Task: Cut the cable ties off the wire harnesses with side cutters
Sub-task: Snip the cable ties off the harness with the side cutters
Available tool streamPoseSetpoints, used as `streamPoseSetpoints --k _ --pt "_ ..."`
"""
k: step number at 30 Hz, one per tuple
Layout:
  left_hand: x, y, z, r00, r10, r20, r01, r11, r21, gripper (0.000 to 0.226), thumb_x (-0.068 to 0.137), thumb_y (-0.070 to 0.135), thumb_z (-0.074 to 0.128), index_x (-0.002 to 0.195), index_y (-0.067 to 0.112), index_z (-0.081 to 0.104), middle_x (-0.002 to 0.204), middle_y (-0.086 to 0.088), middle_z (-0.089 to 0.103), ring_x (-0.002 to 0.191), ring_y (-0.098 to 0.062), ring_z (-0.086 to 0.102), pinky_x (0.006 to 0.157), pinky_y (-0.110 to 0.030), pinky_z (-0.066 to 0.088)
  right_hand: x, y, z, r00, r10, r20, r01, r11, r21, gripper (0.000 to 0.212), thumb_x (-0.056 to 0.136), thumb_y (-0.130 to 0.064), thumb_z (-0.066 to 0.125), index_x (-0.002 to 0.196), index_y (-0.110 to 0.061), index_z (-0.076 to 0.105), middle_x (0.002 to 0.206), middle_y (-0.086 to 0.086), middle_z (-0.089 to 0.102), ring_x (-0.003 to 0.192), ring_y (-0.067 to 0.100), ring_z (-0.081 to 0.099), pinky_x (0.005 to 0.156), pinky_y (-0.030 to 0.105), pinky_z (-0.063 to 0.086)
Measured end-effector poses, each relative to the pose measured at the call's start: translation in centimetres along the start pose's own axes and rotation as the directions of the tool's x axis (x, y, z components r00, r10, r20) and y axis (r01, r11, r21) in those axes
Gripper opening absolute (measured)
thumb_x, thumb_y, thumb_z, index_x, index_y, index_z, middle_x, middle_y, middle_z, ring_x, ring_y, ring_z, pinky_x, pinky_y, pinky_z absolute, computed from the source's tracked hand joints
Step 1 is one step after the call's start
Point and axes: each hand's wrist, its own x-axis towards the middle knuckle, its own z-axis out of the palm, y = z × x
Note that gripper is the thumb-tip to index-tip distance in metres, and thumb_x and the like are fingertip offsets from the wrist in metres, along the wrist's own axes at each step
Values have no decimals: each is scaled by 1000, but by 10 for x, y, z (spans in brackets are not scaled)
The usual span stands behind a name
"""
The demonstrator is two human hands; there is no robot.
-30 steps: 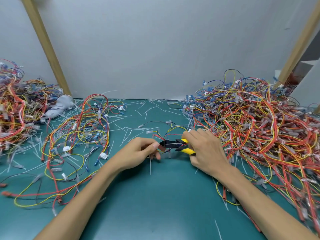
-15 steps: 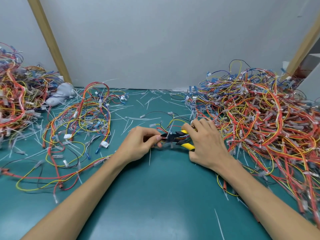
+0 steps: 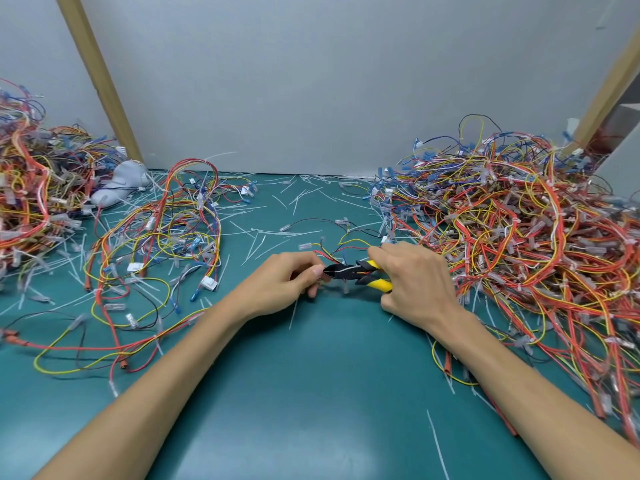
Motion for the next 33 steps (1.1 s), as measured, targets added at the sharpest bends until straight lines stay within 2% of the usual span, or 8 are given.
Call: streamPoseSetpoints --k 4,9,12,16,21,23,27,33 --pt "2 11 -3 976 -97 196 139 968 -211 43 106 20 34 76 13 64 60 0 53 62 -12 48 67 -21 40 -1 2 -2 996 -15 -85 12 999 -32 42 36 -4 65 74 -15 51 64 0 48 60 27 44 59 28 16" --pt "-3 12 -9 950 -24 311 126 942 -313 38 105 21 34 85 13 65 64 2 44 66 -11 43 68 -16 36 -1 3 -2 984 -38 -173 40 999 4 43 36 -2 62 76 -14 53 65 0 48 62 25 42 67 23 4" --pt "-2 11 -7 980 27 197 35 952 -304 32 104 18 39 90 14 68 66 1 45 67 -10 40 63 -15 33 -1 3 -1 984 -30 -175 32 999 5 43 36 -4 62 76 -15 52 65 0 47 61 25 42 65 25 8" --pt "1 5 4 998 69 12 -68 996 -65 29 101 12 47 85 21 69 64 7 51 59 -8 39 58 -22 31 -2 7 5 992 -36 -121 39 999 26 46 40 -8 63 85 -14 56 74 0 51 70 26 44 62 29 25" --pt "2 1 10 967 159 -200 -131 981 144 33 97 11 52 70 30 57 60 3 53 56 -13 39 56 -18 32 -2 3 7 1000 -1 -24 2 1000 29 58 48 -20 62 106 -18 58 94 1 54 89 26 46 78 37 42" --pt "2 0 12 952 199 -232 -154 968 200 27 95 16 49 69 18 56 57 2 51 58 -16 40 59 -19 32 -2 3 7 1000 5 -13 -5 1000 26 59 49 -22 60 108 -19 58 96 1 53 92 26 46 82 37 42" --pt "1 2 13 936 239 -257 -179 955 237 29 91 9 52 68 27 50 54 11 46 56 -5 42 61 -8 32 -1 3 6 999 9 -37 -10 1000 -11 54 43 -13 65 97 -14 61 82 2 56 80 28 51 68 35 40" --pt "2 0 14 945 217 -247 -162 961 224 20 95 11 49 83 16 64 62 3 55 60 -17 46 64 -23 39 0 -1 0 998 37 -57 -38 999 -19 39 37 -9 64 73 -14 51 62 0 47 56 27 45 51 27 22"
